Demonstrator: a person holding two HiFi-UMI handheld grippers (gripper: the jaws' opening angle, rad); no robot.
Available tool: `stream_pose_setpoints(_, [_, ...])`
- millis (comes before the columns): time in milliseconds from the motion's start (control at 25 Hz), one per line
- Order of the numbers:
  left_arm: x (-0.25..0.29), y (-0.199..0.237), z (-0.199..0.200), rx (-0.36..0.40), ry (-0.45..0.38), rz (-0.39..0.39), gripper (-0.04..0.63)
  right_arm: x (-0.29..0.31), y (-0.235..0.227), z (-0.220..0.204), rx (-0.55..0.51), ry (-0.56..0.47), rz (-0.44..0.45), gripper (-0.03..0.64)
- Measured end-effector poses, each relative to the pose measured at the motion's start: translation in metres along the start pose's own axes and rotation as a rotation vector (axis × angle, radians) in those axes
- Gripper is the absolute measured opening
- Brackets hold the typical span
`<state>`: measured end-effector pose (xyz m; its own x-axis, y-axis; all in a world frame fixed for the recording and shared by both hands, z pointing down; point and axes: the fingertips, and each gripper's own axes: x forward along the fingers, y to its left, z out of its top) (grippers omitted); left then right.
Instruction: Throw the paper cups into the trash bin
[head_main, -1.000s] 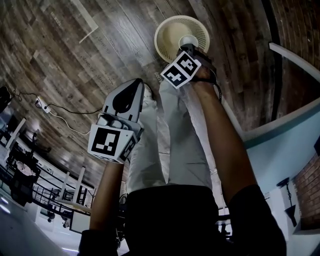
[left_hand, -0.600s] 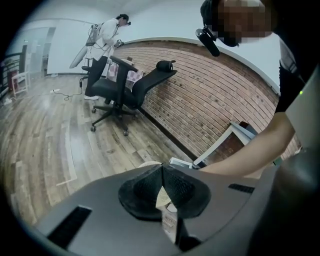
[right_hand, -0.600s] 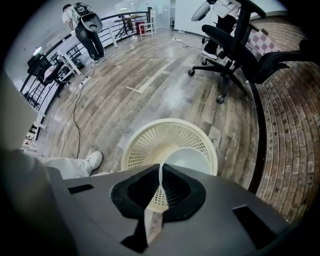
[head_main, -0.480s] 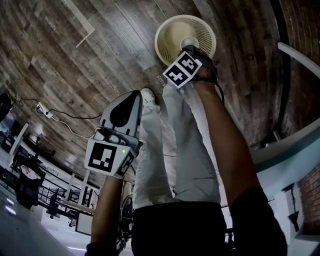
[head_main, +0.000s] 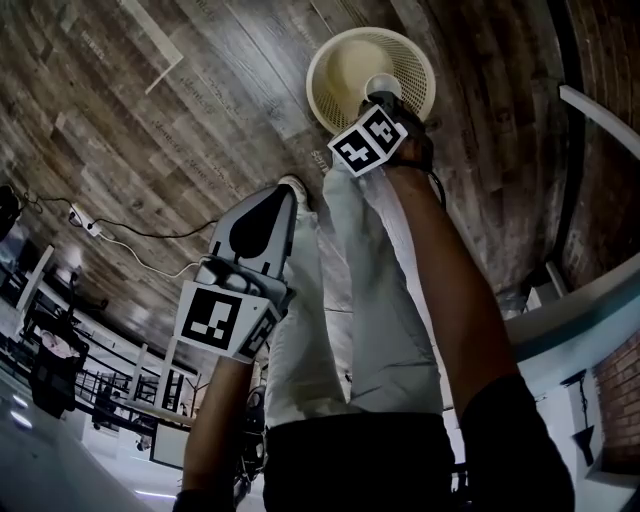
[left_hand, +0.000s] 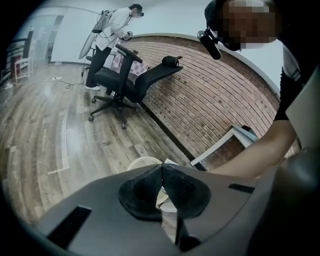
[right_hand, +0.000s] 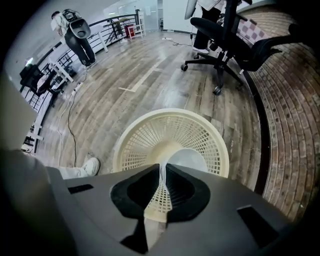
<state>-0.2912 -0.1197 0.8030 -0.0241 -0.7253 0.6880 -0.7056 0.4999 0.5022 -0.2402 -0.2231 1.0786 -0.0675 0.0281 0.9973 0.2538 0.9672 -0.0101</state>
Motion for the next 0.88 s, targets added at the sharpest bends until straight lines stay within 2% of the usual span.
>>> stream_pose_setpoints(160, [0.003, 0.000, 0.000, -0.008, -0.003, 0.000, 0.003, 0.002, 0.002, -0.001, 0.018, -0.005, 0.023, 0.041])
stream_pose_setpoints(560, [-0.006, 0.000, 0.002, 0.004, -0.010, -0.002, 0.003, -0.013, 0.011, -0.003, 0.010, -0.017, 0.023, 0.040])
stream_pose_setpoints(880, [-0.031, -0.003, 0.025, 0.024, -0.057, -0.003, 0.003, -0.050, 0.011, 0.008, 0.006, -0.051, -0.021, 0.006])
